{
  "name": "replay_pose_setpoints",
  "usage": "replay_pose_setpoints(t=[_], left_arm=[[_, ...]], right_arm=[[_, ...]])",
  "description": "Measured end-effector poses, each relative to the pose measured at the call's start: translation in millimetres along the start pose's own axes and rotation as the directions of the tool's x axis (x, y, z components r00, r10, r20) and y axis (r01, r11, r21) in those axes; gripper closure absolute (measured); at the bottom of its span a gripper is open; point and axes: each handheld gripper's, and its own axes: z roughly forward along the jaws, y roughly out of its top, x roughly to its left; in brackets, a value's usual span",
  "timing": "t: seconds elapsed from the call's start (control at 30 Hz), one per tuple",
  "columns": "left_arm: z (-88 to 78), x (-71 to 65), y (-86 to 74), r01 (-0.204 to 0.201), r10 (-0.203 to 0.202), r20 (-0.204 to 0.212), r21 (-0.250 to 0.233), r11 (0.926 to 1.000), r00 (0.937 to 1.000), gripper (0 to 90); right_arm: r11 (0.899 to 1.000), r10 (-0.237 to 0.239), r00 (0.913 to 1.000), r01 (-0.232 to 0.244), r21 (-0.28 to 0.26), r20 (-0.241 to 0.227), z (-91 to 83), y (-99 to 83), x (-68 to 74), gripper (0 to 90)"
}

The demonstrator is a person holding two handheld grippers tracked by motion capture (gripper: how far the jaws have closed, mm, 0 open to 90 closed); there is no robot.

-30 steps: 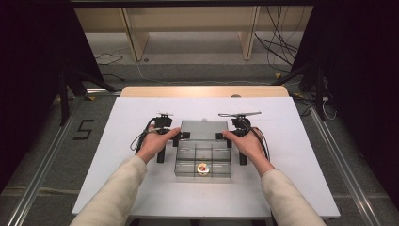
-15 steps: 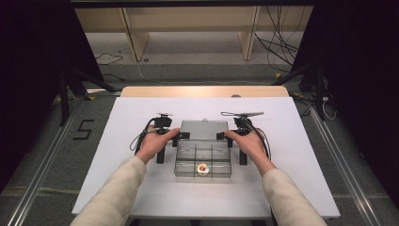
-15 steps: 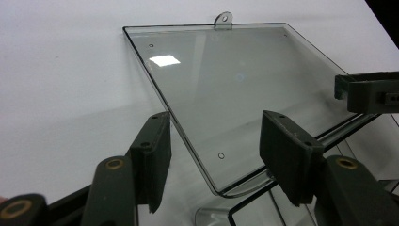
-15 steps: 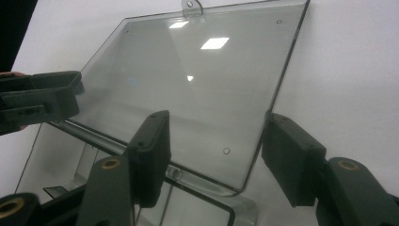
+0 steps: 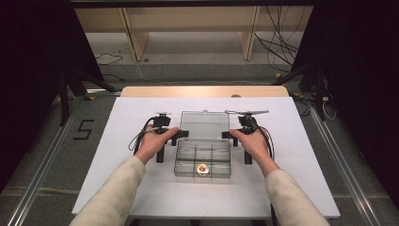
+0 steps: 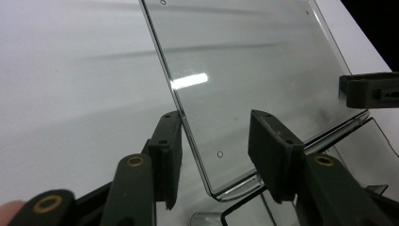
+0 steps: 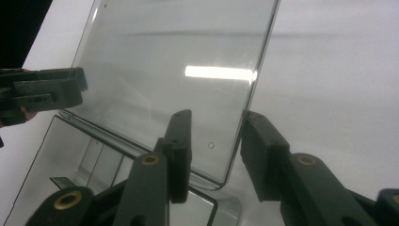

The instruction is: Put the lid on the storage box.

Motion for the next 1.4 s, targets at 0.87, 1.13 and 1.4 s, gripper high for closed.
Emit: replay_pose_setpoints(t=[0.87, 1.13, 1.4], left_arm=[[-16.2, -3.5, 1.7, -0.106, 0.105, -0.016, -0.043, 0.9934, 0.9943, 73.6], [-19.0, -3.8, 1.4, -0.131, 0.130, -0.015, -0.047, 0.9903, 0.9914, 76.3], [-22.3, -7.7, 0.0, -0.190, 0.188, -0.041, -0.051, 0.9804, 0.9813, 78.2]], right_arm=[[0.992, -0.117, 0.9922, 0.119, -0.044, 0.044, -15.2, -2.2, 7.0, 81.1], [0.988, -0.141, 0.9881, 0.144, -0.050, 0.062, -16.8, -3.7, 10.1, 81.2], [0.983, -0.170, 0.9823, 0.175, -0.063, 0.078, -19.6, -6.4, 13.6, 81.2]])
